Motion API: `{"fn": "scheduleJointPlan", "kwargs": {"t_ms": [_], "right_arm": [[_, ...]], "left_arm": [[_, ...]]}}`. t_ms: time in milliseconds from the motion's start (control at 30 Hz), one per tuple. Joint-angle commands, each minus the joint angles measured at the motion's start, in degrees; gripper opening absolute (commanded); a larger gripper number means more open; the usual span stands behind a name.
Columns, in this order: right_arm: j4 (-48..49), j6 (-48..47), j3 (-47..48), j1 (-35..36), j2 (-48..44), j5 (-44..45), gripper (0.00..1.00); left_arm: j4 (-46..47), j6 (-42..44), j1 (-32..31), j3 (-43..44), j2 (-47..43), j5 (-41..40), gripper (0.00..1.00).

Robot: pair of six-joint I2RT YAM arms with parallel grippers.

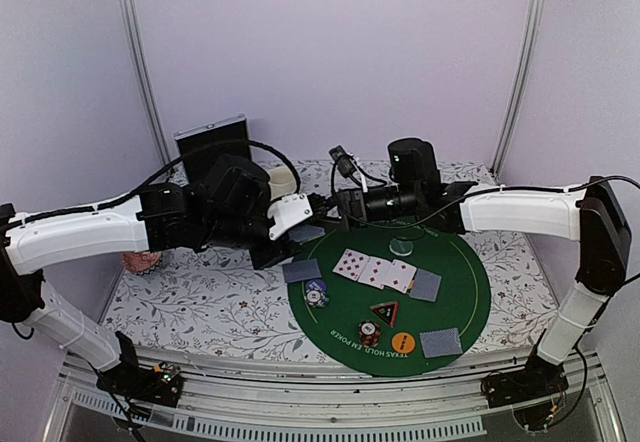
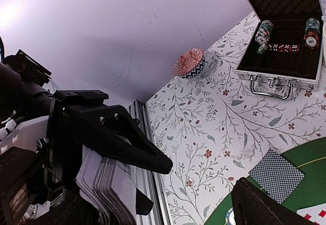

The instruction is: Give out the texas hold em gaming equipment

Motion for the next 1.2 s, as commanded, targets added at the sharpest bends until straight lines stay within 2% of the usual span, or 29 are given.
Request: {"fn": "scheduleJointPlan", "kwargs": {"t_ms": [0, 267, 600, 800, 967, 1167], "right_arm": [[-2.1, -0.3, 3.0, 0.5, 0.6, 1.4, 0.84], [-13.1, -5.4, 3.3, 0.1, -3.1, 7.4, 0.54], [-17.6, -7.4, 4.4, 0.1, -5.4, 8.1, 0.31], [-21.7, -9.6, 6.4, 0.0, -6.9, 9.3, 0.03], [-24.5, -11.5, 7.7, -0.7, -8.6, 8.5, 0.02], [-23.5, -11.5, 6.6, -2.0, -10.1, 4.5, 0.02]], "left_arm": [[1.1, 0.0, -0.2, 0.7, 0.1, 0.0, 0.46], [1.0, 0.4, -0.2, 0.2, 0.3, -0.7, 0.45], [0.8, 0.1, -0.2, 0.1, 0.1, -0.8, 0.44], [0.9, 0.2, -0.2, -0.1, 0.2, -0.9, 0.44], [0.8, 0.2, -0.2, -0.3, 0.2, -1.1, 0.44], [1.0, 0.1, -0.2, -0.3, 0.3, -0.8, 0.44]]}}
